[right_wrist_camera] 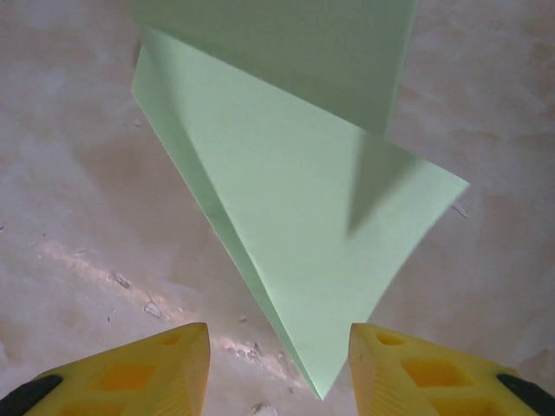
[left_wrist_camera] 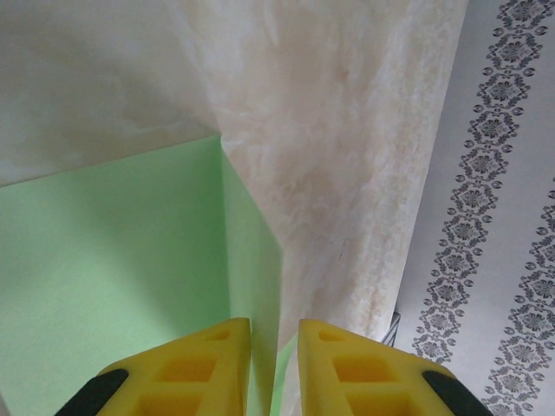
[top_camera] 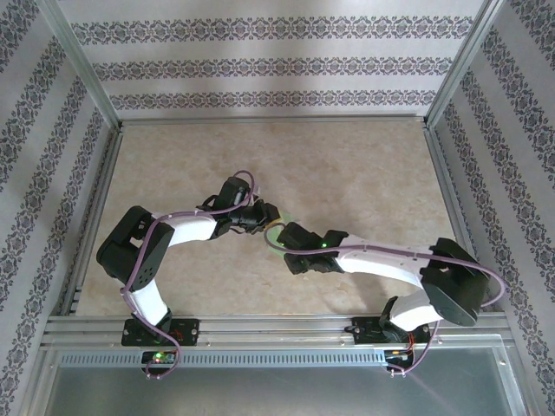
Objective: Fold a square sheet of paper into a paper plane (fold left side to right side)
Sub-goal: Fourth fold the wing at the center of the table.
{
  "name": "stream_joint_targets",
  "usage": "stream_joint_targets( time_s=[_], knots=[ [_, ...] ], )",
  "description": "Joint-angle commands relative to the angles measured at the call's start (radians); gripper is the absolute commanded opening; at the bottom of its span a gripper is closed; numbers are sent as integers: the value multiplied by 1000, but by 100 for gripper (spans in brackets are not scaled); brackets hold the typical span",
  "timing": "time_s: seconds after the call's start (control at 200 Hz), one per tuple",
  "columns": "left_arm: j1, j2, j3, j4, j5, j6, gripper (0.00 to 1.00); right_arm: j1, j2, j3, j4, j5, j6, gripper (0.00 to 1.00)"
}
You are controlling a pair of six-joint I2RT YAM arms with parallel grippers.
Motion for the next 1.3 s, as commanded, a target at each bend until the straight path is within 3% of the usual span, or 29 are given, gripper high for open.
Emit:
stream_joint_targets(
  time_s=[0.0, 0.425, 0.944, 1.104, 1.204, 1.294],
  knots=[
    [-2, 3, 24, 35, 16, -17, 22, 22, 50, 55, -19, 93, 8, 47],
    [-4, -1, 33, 20, 6, -13, 22, 37, 184, 110, -31, 167, -38, 43],
    [-5, -8, 40, -18, -8, 5, 22, 43, 192, 76, -25, 184, -35, 31],
    [-5, -18, 33, -22, -18, 6, 23, 47, 202, 76, -24, 181, -34, 22],
    [0, -39, 28, -45, -33, 19, 30, 47, 207, 78, -26, 179, -37, 12],
    [10, -69, 22, -80, -46, 40, 36, 47, 207, 78, -26, 173, -37, 9]
  ],
)
